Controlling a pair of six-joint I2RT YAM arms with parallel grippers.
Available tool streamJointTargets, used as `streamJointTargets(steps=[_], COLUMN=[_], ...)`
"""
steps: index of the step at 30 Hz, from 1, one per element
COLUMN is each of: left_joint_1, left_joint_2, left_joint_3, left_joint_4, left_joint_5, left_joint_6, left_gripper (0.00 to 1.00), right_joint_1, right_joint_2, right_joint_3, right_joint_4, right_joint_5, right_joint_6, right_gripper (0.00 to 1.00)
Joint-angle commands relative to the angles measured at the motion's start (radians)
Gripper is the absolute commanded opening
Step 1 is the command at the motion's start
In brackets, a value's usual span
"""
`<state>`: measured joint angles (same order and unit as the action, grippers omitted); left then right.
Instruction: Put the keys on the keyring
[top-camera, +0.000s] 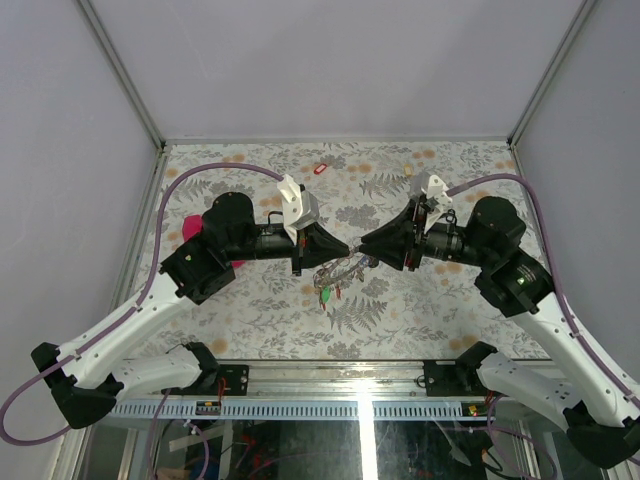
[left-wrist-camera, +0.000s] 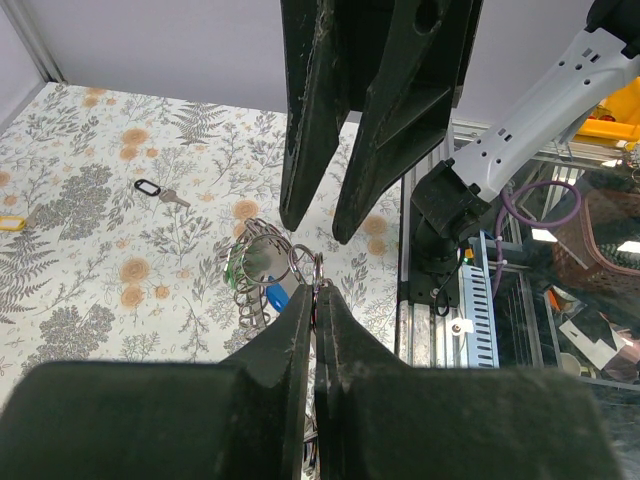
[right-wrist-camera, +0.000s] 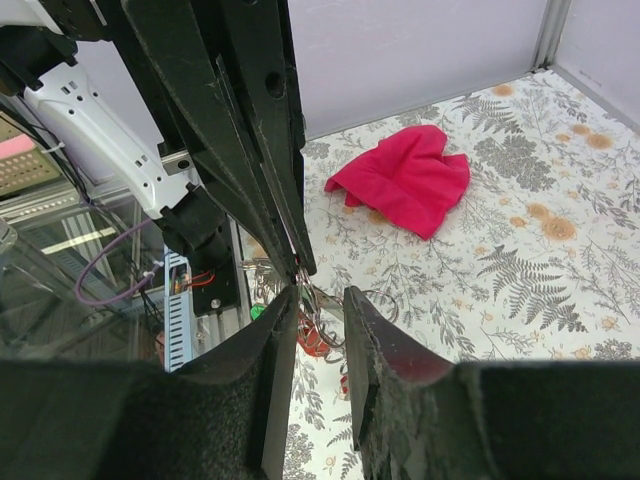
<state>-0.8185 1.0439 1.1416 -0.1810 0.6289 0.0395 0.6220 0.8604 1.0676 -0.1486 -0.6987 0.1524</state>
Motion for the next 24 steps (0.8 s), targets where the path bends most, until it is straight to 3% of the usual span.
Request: streamJointTargets(steps=[1,10,24], left_joint_1=[0.001,0.001,0.000], left_joint_2=[-0.023,-0.024,-0.029], left_joint_3=[0.032,0.032,0.034], left_joint_4=[0.066,0.063,0.061], left_joint_5=[0.014,0.013,0.016], left_joint_6=[0.017,0.019,0.018], left_gripper=[0.00,0.00,0.00], right_joint_1=[0.011,0.028,0.049], right_joint_2=[0.015,0.036,0.055], right_joint_3=[0.005,0.002,-0.003], right_joint_4=[0.039,0.036,0.035], right_joint_5=[-0.036,-0.051,-0.039], right_joint_6=[-0.024,-0.030,-0.039], right_gripper=[0.31,0.31,0.22])
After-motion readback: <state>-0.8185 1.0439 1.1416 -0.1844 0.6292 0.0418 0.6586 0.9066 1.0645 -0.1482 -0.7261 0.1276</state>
